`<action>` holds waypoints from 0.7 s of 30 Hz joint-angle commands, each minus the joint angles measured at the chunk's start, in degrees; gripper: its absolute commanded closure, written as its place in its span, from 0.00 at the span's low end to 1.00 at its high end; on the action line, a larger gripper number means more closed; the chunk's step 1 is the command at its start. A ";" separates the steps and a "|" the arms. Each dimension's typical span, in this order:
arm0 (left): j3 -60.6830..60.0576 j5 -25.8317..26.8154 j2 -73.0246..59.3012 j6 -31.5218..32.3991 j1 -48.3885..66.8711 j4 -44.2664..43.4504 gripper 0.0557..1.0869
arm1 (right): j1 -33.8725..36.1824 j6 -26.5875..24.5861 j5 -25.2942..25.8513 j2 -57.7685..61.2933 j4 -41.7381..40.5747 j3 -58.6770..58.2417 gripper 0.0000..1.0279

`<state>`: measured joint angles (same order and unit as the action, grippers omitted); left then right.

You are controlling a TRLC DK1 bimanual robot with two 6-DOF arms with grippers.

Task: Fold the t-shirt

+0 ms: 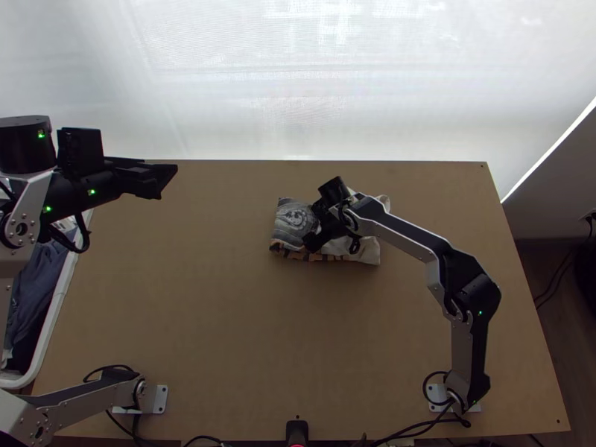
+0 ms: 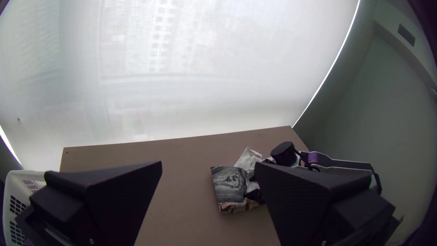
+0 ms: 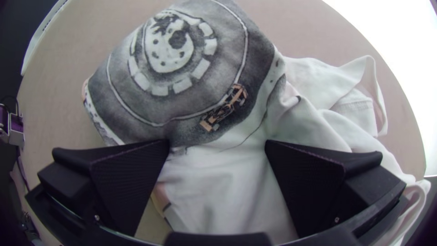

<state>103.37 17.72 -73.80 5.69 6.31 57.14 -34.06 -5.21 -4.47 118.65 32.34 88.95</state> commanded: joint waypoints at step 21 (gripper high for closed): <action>-2.21 0.04 3.40 -2.09 -5.34 1.92 0.04 | 7.78 -0.94 13.26 2.55 -2.72 -3.78 0.04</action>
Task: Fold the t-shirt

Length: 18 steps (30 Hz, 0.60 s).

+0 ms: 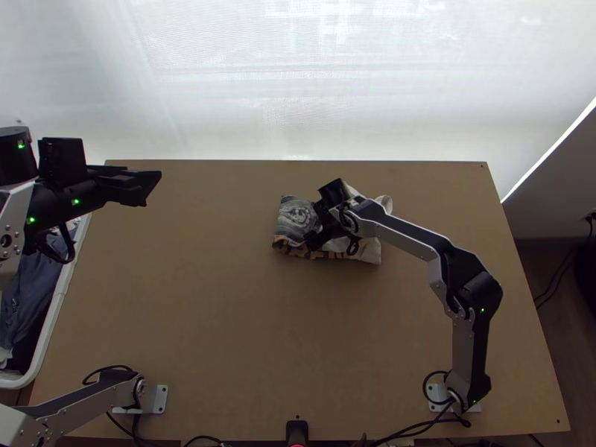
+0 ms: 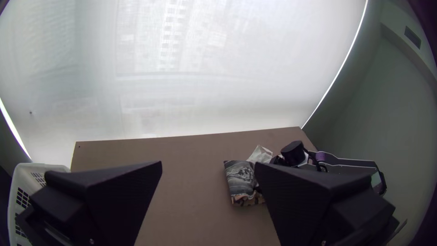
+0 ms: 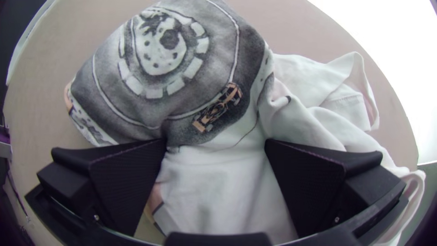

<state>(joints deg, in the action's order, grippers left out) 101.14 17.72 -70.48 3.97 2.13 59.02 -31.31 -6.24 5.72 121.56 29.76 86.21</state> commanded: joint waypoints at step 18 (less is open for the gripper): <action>0.11 0.13 -1.15 -0.54 -1.87 -1.81 0.04 | 30.69 0.35 2.99 -5.72 -3.57 -8.87 0.04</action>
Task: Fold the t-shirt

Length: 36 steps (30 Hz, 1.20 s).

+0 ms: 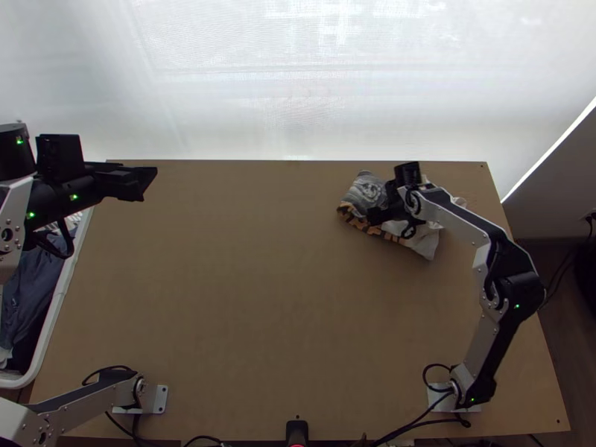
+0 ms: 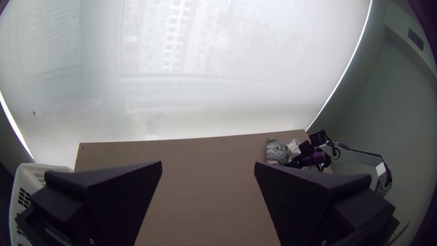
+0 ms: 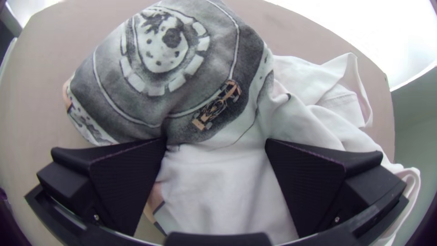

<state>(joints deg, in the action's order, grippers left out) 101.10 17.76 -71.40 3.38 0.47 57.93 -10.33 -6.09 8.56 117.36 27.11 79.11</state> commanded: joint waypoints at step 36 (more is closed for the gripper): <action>-4.95 0.08 10.49 -0.83 -1.70 1.57 0.04 | 25.53 2.75 -2.84 -12.16 -3.65 1.22 0.04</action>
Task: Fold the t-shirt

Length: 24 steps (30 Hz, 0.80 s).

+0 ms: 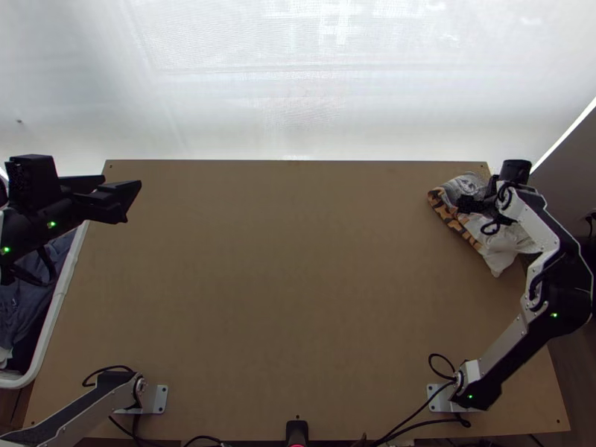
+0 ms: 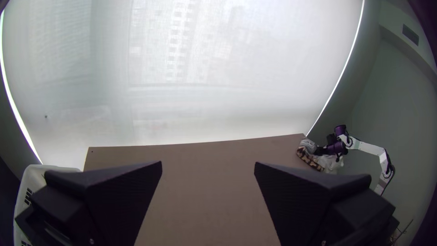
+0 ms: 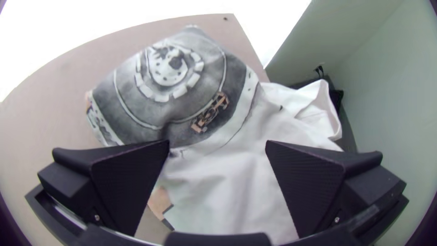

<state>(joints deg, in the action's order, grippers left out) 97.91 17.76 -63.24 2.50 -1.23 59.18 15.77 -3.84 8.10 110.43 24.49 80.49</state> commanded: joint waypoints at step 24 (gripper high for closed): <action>-47.20 -18.29 43.47 -5.93 0.00 -36.94 0.04 | -26.49 -6.45 -0.54 -62.36 -4.01 -32.41 0.04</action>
<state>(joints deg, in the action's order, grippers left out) 70.13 5.85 -36.47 -1.06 -1.19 36.99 0.56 -5.82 3.81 66.63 19.75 61.10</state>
